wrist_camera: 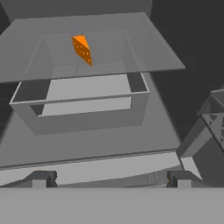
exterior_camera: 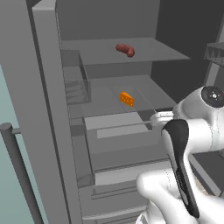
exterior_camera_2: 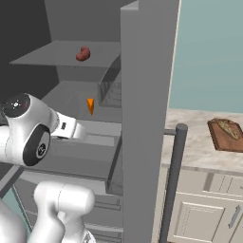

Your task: Retrieve the sausage and cheese from the fridge and place them on the cutting board on the counter.

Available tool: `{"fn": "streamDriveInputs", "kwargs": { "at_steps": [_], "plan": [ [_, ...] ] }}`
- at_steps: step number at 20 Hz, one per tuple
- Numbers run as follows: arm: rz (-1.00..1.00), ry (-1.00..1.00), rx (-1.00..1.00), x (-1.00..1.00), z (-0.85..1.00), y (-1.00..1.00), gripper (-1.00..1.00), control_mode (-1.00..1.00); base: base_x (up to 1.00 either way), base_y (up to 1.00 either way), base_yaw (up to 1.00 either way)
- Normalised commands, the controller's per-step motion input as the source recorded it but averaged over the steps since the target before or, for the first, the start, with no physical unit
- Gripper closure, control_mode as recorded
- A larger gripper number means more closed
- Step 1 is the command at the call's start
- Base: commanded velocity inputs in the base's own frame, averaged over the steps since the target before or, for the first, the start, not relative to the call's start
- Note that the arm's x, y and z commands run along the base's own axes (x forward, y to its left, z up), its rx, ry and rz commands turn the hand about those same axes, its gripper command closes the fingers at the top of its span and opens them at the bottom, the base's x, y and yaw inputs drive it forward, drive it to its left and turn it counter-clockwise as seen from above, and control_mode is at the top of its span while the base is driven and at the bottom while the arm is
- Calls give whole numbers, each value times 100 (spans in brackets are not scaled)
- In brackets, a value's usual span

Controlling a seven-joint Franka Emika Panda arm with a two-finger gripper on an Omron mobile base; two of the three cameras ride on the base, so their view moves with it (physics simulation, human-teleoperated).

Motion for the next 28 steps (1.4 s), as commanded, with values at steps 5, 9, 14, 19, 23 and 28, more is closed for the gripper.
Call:
{"fn": "streamDriveInputs", "kwargs": {
  "at_steps": [5,9,14,19,23,28],
  "plan": [
    [23,-2,13,53,30,18,-100,-100,0,0,0],
    [14,-5,4,64,40,22,-100,-100,0,0,0],
    [8,-3,-1,49,32,31,-100,-100,0,0,0],
    [4,-9,-3,1,-19,19,-100,-100,0,0,0],
    [0,-7,0,9,-26,-3,-100,-100,0,0,0],
    [0,-3,0,37,-1,-24,-100,-100,0,0,0]
  ]
}}
